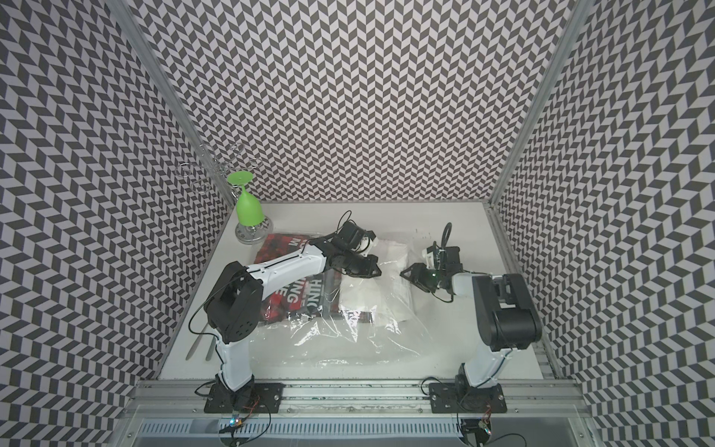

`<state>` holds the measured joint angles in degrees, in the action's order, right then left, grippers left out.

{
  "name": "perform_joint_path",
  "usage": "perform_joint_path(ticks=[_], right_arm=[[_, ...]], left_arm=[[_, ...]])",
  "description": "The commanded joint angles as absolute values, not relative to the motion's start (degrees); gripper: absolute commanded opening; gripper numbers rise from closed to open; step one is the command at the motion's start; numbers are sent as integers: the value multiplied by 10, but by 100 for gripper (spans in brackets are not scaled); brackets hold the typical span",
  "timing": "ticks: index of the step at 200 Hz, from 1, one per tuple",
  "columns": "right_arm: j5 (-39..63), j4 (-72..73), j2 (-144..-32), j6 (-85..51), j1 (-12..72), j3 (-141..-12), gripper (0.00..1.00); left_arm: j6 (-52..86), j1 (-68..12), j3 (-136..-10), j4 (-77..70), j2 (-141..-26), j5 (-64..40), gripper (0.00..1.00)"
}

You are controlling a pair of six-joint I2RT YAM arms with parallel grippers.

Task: Take the shirt out of the vacuum bag
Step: Take out the shirt from the vacuum bag.

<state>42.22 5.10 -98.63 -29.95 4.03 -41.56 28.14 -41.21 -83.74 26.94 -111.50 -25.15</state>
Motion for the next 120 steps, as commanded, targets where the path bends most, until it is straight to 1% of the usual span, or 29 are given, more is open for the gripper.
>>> perform_joint_path(ticks=[1, 27, 40, 87, 109, 120], right_arm=[[456, 134, -989, -317, 44, -402, 55], [467, 149, -978, -319, 47, -395, 53], [474, 151, -984, -320, 50, -394, 49], [478, 161, -980, -328, 61, -386, 25], [476, 144, -978, -324, 62, -391, 9], [470, 128, -969, -319, 62, -394, 5]], left_arm=[[274, -413, -819, 273, -1103, -255, 0], [274, -414, -818, 271, -1105, -252, 0], [274, -414, -820, 271, -1108, -253, 0], [271, -414, -827, 272, -1113, -254, 0], [264, -412, -834, 279, -1115, -254, 0], [260, -409, -840, 284, -1115, -253, 0]])
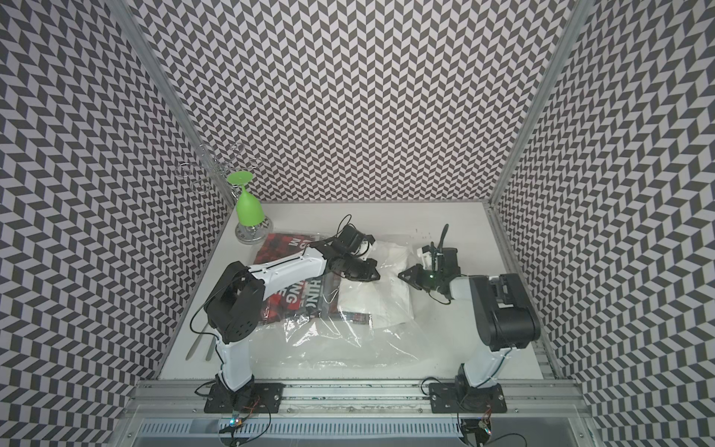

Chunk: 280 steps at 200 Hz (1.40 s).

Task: Take the shirt out of the vacuum bag
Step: Take out the shirt from the vacuum bag.

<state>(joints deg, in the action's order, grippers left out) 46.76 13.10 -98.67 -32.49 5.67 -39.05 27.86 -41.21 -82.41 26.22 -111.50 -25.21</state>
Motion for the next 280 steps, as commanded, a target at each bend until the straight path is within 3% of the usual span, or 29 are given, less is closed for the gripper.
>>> perform_joint_path(ticks=[1, 14, 91, 132, 280], right_arm=[[469, 127, -967, -318, 62, -394, 4], [460, 108, -946, -316, 62, -399, 0], [437, -28, -816, -315, 62, -424, 0], [437, -59, -760, -324, 62, -443, 0], [426, -153, -745, -318, 46, -549, 0]], left_arm=[[260, -409, -840, 284, -1115, -254, 0], [258, -401, -843, 286, -1114, -253, 0], [237, -316, -868, 295, -1111, -271, 0], [235, -314, -868, 289, -1126, -291, 0], [230, -319, -844, 266, -1152, -298, 0]])
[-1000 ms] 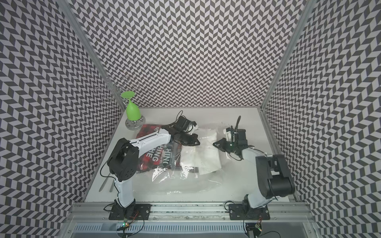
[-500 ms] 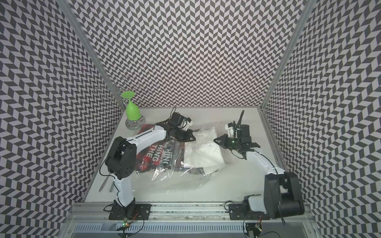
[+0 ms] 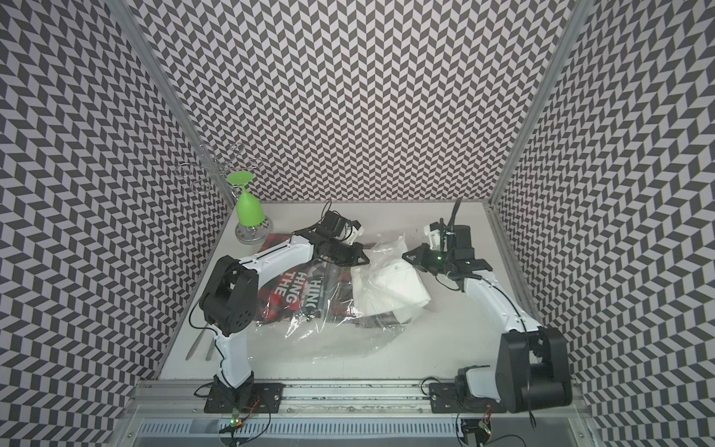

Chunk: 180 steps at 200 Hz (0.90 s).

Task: Take the shirt out of the vacuum bag
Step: Take out the shirt from the vacuum bag.

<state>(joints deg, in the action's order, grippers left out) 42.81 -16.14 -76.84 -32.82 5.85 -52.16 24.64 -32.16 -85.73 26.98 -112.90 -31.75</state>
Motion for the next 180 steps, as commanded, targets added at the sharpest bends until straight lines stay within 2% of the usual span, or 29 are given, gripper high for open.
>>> perform_joint_path(ticks=[1, 180], right_arm=[[426, -153, -745, -318, 45, -549, 0], [426, -224, -714, -284, -46, -590, 0]], left_arm=[[230, -319, -843, 266, -1152, -298, 0], [185, -298, -857, 290, -1190, -260, 0]])
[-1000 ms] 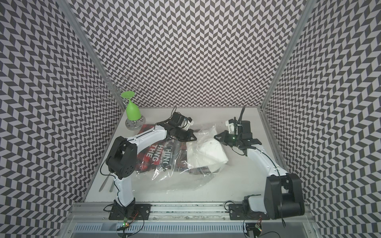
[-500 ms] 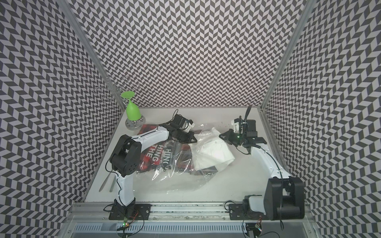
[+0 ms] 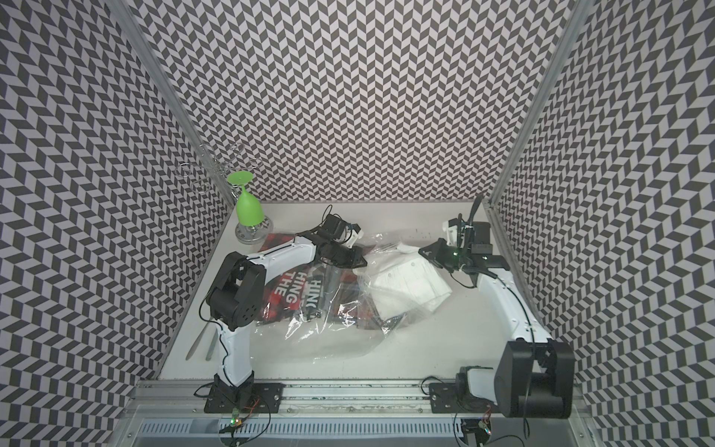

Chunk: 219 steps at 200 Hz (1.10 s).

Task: Take the shirt out of the vacuum bag
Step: Take out the shirt from the vacuum bag.

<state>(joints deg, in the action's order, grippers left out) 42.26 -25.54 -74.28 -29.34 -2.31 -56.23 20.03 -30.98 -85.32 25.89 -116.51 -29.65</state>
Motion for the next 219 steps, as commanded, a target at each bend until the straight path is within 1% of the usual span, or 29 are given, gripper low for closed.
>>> perform_joint_path(ticks=[1, 37, 96, 145, 219], right_arm=[[426, -224, -714, -284, -47, -590, 0], [420, -231, -722, -275, -73, -588, 0], [421, -215, -768, -261, -106, -561, 0], [391, -219, -804, -237, -152, -534, 0], [395, -125, -873, -273, -217, -512, 0]], left_arm=[[185, -298, -857, 291, -1190, -260, 0], [181, -294, -854, 293, -1197, -255, 0], [181, -294, -860, 295, -1205, -255, 0], [162, -289, -867, 319, -1201, -237, 0], [151, -273, -851, 329, -1204, -213, 0]])
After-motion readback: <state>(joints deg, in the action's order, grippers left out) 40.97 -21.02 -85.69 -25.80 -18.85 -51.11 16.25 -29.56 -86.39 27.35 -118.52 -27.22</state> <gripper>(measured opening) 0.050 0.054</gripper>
